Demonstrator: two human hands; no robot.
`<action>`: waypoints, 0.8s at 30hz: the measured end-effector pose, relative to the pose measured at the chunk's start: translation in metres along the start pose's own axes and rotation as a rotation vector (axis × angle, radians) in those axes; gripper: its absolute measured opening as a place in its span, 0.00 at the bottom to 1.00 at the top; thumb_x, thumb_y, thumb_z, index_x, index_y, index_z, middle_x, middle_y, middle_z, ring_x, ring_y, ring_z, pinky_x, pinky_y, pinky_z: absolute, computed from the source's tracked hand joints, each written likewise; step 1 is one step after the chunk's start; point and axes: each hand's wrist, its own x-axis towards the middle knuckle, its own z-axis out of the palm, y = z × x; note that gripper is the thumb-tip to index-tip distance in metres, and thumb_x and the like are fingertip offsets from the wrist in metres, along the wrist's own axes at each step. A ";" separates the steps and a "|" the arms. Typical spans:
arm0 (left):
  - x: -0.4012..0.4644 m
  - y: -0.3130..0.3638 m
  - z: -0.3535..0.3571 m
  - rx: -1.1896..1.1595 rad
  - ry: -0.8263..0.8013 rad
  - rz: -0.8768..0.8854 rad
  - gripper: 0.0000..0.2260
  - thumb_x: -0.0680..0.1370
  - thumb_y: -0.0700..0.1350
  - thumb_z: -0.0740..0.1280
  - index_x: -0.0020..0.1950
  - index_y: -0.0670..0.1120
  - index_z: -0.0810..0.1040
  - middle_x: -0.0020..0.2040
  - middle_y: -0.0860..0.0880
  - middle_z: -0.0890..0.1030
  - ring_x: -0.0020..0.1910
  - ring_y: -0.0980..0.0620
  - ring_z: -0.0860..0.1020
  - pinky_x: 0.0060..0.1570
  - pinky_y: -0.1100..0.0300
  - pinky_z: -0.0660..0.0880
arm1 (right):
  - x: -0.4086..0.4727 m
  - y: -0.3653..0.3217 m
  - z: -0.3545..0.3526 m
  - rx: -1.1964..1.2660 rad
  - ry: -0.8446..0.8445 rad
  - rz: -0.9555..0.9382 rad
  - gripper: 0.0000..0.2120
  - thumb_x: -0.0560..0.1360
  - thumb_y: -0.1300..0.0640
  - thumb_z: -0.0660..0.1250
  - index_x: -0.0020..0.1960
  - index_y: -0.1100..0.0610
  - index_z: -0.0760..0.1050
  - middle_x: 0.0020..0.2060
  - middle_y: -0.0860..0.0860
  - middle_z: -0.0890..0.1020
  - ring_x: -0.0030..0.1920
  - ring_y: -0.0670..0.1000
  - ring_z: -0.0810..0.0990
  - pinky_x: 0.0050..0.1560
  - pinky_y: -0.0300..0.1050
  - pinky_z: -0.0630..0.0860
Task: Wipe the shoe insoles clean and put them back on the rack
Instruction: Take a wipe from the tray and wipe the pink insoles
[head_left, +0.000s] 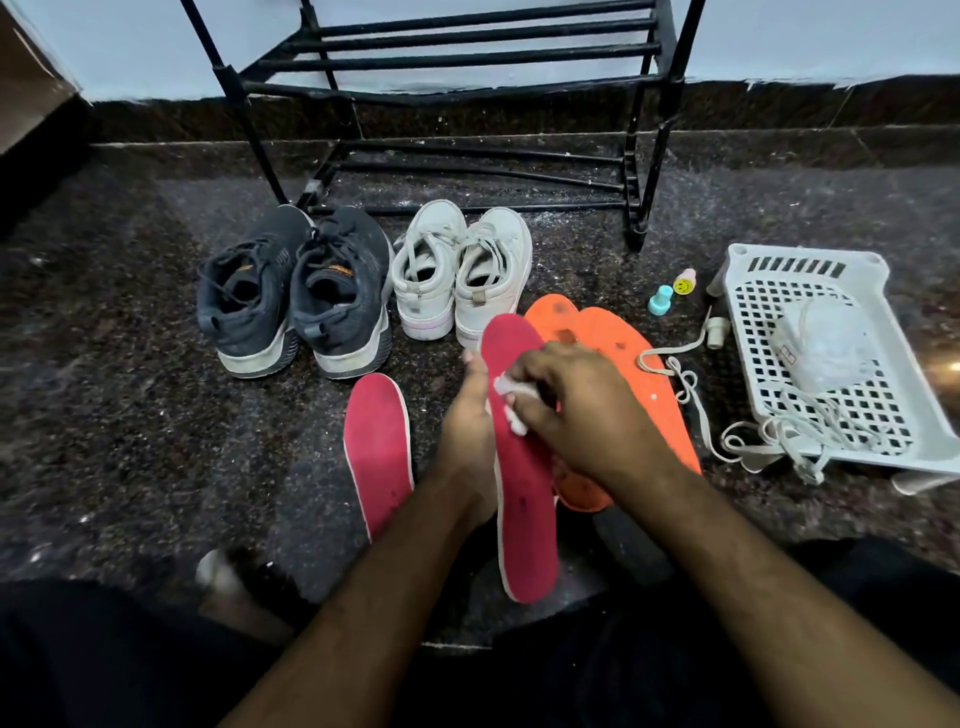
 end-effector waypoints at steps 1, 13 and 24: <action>0.001 -0.003 0.000 0.067 0.029 -0.023 0.33 0.75 0.70 0.52 0.53 0.48 0.85 0.49 0.43 0.83 0.46 0.44 0.81 0.47 0.49 0.77 | 0.001 0.006 -0.004 -0.020 0.028 0.031 0.08 0.73 0.50 0.69 0.50 0.49 0.81 0.43 0.49 0.80 0.47 0.56 0.77 0.48 0.52 0.72; 0.003 -0.001 0.004 0.167 0.125 0.017 0.34 0.76 0.73 0.49 0.42 0.45 0.78 0.34 0.44 0.73 0.32 0.48 0.71 0.34 0.57 0.69 | -0.004 0.008 -0.012 -0.101 -0.025 0.038 0.09 0.71 0.50 0.67 0.49 0.50 0.81 0.45 0.49 0.82 0.51 0.57 0.77 0.51 0.56 0.74; 0.007 -0.001 -0.005 0.188 0.124 0.011 0.38 0.65 0.77 0.57 0.52 0.45 0.78 0.36 0.44 0.75 0.32 0.46 0.74 0.35 0.55 0.73 | -0.004 0.010 -0.013 -0.127 0.035 0.100 0.06 0.75 0.50 0.71 0.49 0.50 0.83 0.43 0.51 0.82 0.47 0.58 0.77 0.50 0.54 0.74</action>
